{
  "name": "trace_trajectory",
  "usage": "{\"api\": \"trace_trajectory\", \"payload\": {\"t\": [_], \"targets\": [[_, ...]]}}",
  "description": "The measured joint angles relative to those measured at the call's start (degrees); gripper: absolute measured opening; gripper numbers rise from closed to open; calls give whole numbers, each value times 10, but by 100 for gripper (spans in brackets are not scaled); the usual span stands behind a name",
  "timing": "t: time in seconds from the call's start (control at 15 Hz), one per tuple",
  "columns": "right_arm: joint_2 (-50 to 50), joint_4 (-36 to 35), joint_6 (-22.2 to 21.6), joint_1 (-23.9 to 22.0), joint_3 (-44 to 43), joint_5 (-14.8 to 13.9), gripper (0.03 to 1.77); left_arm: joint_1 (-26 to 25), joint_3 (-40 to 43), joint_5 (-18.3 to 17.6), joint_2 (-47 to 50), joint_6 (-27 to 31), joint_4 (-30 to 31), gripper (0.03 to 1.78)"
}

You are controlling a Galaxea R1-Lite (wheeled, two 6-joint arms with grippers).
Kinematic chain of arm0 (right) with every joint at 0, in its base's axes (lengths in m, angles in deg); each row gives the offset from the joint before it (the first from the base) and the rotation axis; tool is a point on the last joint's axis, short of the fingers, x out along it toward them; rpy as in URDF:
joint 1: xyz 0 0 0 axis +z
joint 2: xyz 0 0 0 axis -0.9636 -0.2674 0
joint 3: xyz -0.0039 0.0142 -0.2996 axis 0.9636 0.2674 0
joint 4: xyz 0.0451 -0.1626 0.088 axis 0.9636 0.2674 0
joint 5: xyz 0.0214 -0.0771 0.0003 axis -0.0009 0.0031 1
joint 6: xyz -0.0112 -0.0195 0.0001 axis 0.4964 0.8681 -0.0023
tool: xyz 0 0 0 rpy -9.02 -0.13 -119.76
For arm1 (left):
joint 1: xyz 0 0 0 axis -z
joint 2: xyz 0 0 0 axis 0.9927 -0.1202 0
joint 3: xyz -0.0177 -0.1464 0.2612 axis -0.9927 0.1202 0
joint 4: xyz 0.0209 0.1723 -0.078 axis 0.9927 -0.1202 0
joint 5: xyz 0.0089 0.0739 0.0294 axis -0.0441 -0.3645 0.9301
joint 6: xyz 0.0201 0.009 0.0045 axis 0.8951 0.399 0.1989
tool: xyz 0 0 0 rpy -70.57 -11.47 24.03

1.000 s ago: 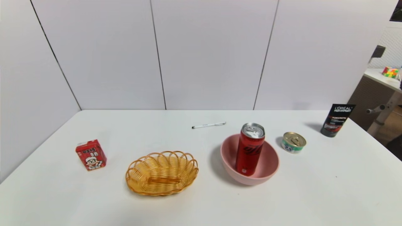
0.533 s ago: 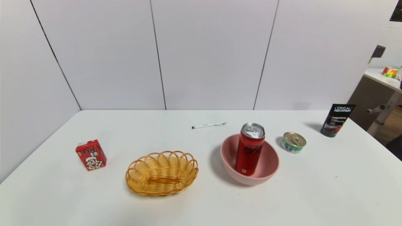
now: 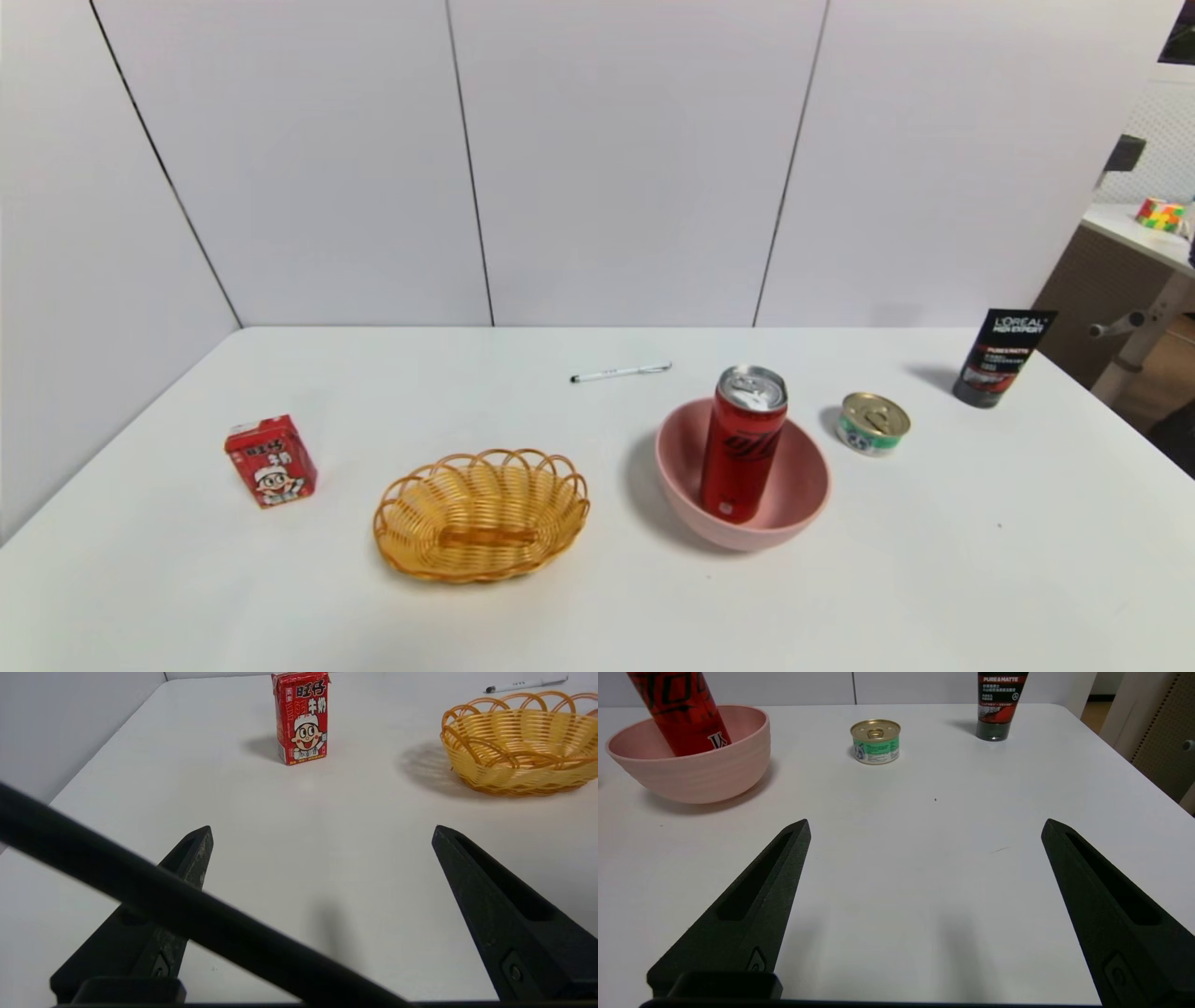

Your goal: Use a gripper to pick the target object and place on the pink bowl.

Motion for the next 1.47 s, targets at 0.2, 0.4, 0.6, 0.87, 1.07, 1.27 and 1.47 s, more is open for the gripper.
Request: {"api": "trace_trajectory", "payload": {"t": [0.2,0.4,0.6,0.87,1.07,1.27,1.47], "targets": [[0,0,0,0,0,0,171,-2,0,6,0,-29,1,169],[0,0,0,0,0,0,171,-3,0,7,0,-40,0,169],[0,0,0,0,0,0,171,-3,0,7,0,-42,0,169],[0,0,0,0,0,0,171,-3,0,7,0,-42,0,169],[0,0,0,0,0,0,171,-3,0,7,0,-41,0,169],[0,0,0,0,0,0,171,-3,0,7,0,-41,0,169],[0,-1,0,0,0,-2,171,-3,0,7,0,-41,0,169]]}}
